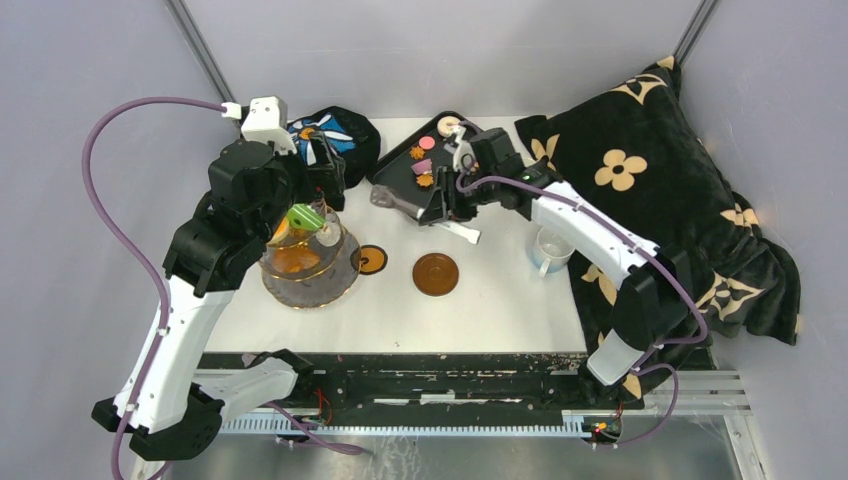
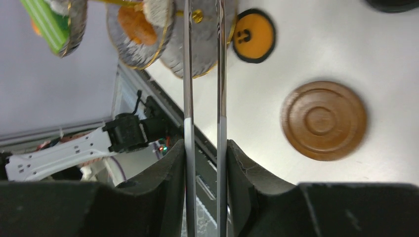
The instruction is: Serve the afternoon tea
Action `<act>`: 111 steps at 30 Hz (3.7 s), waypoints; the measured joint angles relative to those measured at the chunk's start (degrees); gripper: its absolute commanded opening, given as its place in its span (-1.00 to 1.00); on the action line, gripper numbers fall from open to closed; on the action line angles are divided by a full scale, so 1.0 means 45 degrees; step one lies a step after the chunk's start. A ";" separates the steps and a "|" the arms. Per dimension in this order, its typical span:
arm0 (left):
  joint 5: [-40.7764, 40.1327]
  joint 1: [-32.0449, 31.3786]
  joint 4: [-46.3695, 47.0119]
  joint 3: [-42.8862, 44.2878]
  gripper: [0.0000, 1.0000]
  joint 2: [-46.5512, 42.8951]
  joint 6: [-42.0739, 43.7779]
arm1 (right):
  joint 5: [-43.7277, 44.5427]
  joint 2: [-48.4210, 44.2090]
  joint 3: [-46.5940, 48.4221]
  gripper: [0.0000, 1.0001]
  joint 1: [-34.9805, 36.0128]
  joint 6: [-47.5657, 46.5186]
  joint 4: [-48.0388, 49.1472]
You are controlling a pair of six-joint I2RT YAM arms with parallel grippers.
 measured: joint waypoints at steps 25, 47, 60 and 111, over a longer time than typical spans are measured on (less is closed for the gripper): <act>0.4129 -0.0058 -0.0219 -0.0189 0.98 0.1287 0.0015 | 0.6586 0.3026 0.3939 -0.17 -0.1477 -0.4347 -0.4017; 0.3871 -0.0058 -0.0209 -0.0185 0.98 0.1389 0.0238 | 0.6300 0.4930 0.4838 0.01 -0.1273 -0.5391 -0.4065; 0.3730 -0.0058 -0.0209 -0.0185 0.98 0.1394 0.0238 | 0.7300 0.6499 0.5950 0.05 -0.0792 -0.5935 -0.4240; 0.3021 -0.0058 -0.0180 -0.0185 0.98 0.0879 0.0238 | 0.4867 0.3429 0.4507 -0.53 0.3026 -0.5129 -0.4556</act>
